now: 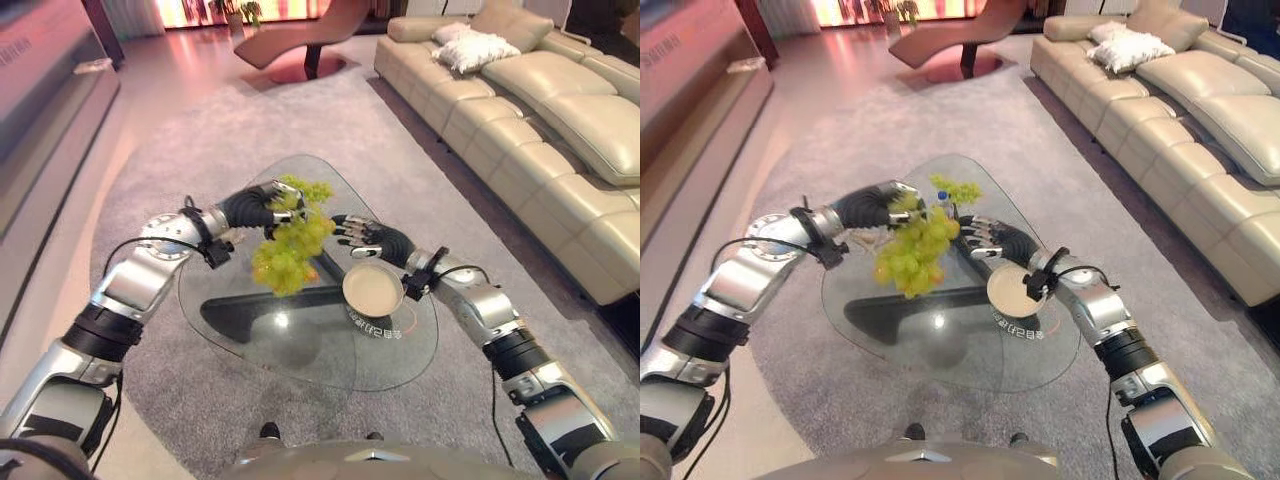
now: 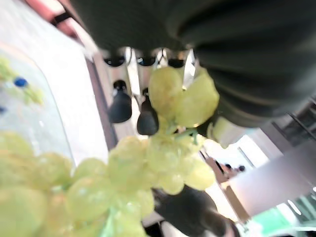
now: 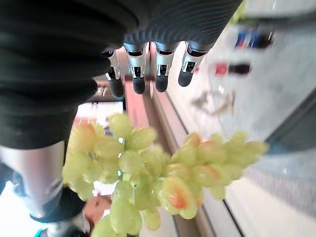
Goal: Pick up fruits into the plate
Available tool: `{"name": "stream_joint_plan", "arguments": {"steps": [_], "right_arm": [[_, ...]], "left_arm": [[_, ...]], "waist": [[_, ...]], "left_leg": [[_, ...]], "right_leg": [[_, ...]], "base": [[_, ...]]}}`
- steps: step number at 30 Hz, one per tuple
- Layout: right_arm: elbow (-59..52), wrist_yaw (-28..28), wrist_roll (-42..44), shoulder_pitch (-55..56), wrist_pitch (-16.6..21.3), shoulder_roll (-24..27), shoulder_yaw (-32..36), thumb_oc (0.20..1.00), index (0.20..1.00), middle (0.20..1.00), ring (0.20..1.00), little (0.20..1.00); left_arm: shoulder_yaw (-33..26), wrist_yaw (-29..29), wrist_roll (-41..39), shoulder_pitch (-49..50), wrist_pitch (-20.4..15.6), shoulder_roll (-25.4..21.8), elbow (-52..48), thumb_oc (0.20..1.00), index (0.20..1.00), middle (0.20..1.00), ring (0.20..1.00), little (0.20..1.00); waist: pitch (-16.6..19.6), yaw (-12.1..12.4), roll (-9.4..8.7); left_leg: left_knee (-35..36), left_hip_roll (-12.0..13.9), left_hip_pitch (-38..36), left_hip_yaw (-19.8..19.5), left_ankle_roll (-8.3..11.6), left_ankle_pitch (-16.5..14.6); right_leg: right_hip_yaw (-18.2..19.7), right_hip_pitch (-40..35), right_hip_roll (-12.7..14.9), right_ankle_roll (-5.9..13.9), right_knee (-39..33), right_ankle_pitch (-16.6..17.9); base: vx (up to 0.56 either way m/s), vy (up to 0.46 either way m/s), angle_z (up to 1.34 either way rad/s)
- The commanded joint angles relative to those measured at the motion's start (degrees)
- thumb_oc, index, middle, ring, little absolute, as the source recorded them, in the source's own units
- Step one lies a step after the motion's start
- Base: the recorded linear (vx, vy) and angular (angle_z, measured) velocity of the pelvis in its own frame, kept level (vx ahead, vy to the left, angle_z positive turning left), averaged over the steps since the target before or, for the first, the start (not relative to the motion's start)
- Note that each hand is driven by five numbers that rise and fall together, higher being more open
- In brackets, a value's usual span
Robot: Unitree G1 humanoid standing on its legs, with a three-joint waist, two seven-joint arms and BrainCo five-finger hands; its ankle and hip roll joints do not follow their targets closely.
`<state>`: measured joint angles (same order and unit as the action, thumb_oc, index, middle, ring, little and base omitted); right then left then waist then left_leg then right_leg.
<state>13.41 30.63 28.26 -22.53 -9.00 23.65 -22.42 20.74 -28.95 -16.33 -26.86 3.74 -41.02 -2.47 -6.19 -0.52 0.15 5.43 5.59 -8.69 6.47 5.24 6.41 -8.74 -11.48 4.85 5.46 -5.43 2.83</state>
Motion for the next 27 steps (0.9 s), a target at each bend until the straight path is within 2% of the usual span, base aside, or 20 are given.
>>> {"name": "stream_joint_plan", "arguments": {"steps": [1,8,16,19,23,24,27], "right_arm": [[0.7,1.3,3.6,-2.2,1.4,-1.8,-1.6,1.000,1.000,1.000,1.000,1.000],[4.1,0.8,4.8,-3.5,1.2,-6.1,-4.7,1.000,1.000,1.000,1.000,1.000],[2.9,8.4,7.5,-2.1,-1.2,-8.1,-7.1,1.000,1.000,1.000,1.000,1.000],[0.3,12.8,10.4,-0.2,-3.6,-8.7,-8.2,1.000,1.000,1.000,1.000,1.000],[-1.4,15.5,11.7,1.7,-4.4,-9.2,-9.0,1.000,1.000,1.000,1.000,1.000],[-1.8,16.1,11.5,2.3,-3.9,-9.4,-9.3,0.200,0.200,0.200,0.200,0.200],[-2.8,16.5,11.1,3.5,-3.7,-9.2,-9.7,0.200,0.200,0.200,0.200,0.200]], "left_arm": [[0.7,0.7,-5.2,-4.3,-1.5,2.1,-1.0,0.200,0.200,0.200,0.200,0.200],[3.1,1.0,-7.3,-7.0,0.2,6.5,-2.2,0.200,0.200,0.200,0.200,0.200],[2.7,2.5,-7.1,-7.3,0.4,7.3,-3.3,0.200,0.200,0.200,0.200,0.200],[2.1,3.5,-6.9,-7.1,0.4,7.2,-3.4,0.200,0.200,0.200,0.200,0.200],[1.5,4.3,-7.0,-7.0,0.5,7.4,-3.5,0.200,0.200,0.200,0.200,0.200],[1.5,4.7,-7.0,-7.0,0.6,7.6,-3.5,0.200,0.200,0.200,0.200,0.200],[1.2,5.0,-6.4,-6.6,0.4,7.7,-3.6,0.200,0.200,0.200,0.200,0.200]], "waist": [[3.6,0.9,-0.32],[3.5,1.1,-0.13],[3.0,1.2,-0.16],[2.8,1.1,-0.24],[2.8,1.0,-0.30],[2.8,1.0,-0.33],[2.7,0.8,-0.40]], "left_leg": [[-0.9,-3.1,-3.3,0.1,-2.38,-7.9],[-0.9,-3.3,-3.3,-0.3,-2.47,-7.8],[-0.8,-3.5,-3.3,-0.5,-2.62,-7.8],[-0.7,-3.6,-3.3,-0.7,-2.68,-7.7],[-0.6,-3.7,-3.1,-0.8,-2.73,-7.7],[-0.6,-3.7,-3.1,-0.8,-2.72,-7.6],[-0.5,-3.8,-2.9,-1.0,-2.72,-7.6]], "right_leg": [[-2.5,-0.3,0.3,0.47,1.6,-1.9],[-3.0,-0.4,0.5,0.30,1.4,-1.9],[-2.9,-0.5,0.4,0.17,1.4,-2.0],[-2.7,-0.6,0.4,0.21,1.3,-2.0],[-2.6,-0.5,0.4,0.25,1.2,-2.1],[-2.6,-0.4,0.4,0.29,1.2,-2.1],[-2.5,-0.2,0.4,0.39,1.2,-2.0]], "base": [[-0.02,0.051,0.06],[-0.03,0.041,0.05],[-0.01,0.012,0.00],[-0.03,0.010,0.01],[-0.04,0.013,0.01],[-0.04,-0.001,0.00],[-0.04,0.001,0.00]]}}
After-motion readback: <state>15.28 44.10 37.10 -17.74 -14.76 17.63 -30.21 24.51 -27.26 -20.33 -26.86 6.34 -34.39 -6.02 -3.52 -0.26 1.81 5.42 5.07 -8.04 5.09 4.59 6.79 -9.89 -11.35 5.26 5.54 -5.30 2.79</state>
